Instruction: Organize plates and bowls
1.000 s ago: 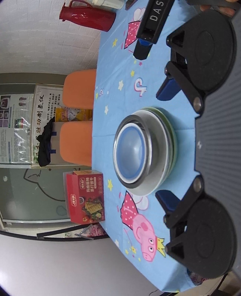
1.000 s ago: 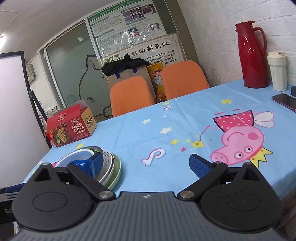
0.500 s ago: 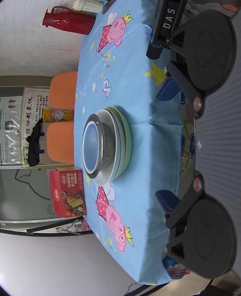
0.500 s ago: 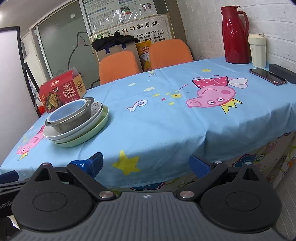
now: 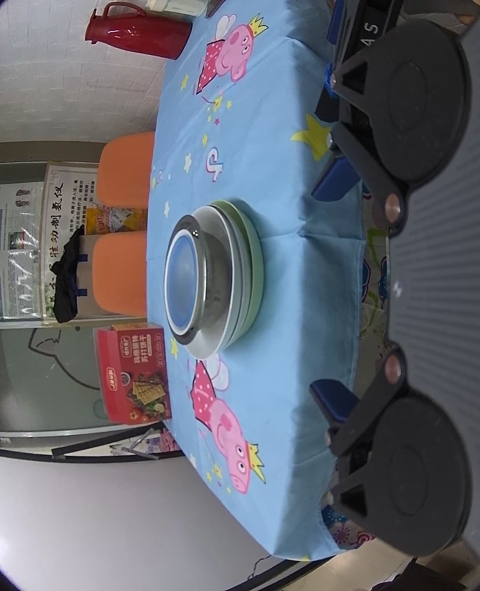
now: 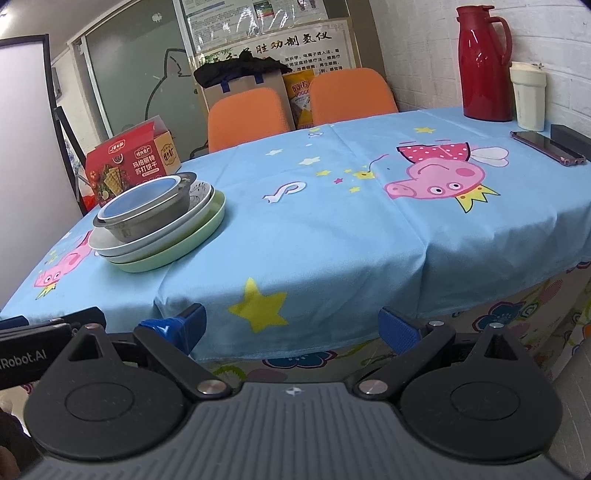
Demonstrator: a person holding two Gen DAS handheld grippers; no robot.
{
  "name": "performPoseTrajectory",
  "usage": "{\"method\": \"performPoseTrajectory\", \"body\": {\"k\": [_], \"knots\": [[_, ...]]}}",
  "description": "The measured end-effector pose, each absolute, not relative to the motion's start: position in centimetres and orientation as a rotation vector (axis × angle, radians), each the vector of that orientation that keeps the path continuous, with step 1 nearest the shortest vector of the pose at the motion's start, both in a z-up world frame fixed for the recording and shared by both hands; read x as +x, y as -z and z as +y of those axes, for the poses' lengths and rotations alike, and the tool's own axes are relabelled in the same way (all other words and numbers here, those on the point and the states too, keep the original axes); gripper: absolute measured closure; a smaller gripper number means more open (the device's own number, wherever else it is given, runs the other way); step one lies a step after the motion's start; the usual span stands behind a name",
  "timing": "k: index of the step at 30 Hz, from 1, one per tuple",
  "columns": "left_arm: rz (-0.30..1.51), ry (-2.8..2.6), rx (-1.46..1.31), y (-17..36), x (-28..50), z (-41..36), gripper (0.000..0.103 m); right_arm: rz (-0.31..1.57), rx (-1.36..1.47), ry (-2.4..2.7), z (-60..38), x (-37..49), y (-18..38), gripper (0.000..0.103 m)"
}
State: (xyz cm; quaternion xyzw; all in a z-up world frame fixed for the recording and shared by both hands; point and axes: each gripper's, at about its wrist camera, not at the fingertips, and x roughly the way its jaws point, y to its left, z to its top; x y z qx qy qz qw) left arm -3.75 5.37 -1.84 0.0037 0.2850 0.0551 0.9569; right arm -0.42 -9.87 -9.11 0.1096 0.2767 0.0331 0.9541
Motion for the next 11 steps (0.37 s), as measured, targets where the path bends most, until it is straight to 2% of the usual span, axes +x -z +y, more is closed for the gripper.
{"method": "performPoseTrajectory", "body": {"k": [11], "knots": [[0.532, -0.103, 0.024, 1.63, -4.26, 5.19, 0.001, 0.581, 0.236, -0.078, -9.8, -0.39, 9.5, 0.016]]}}
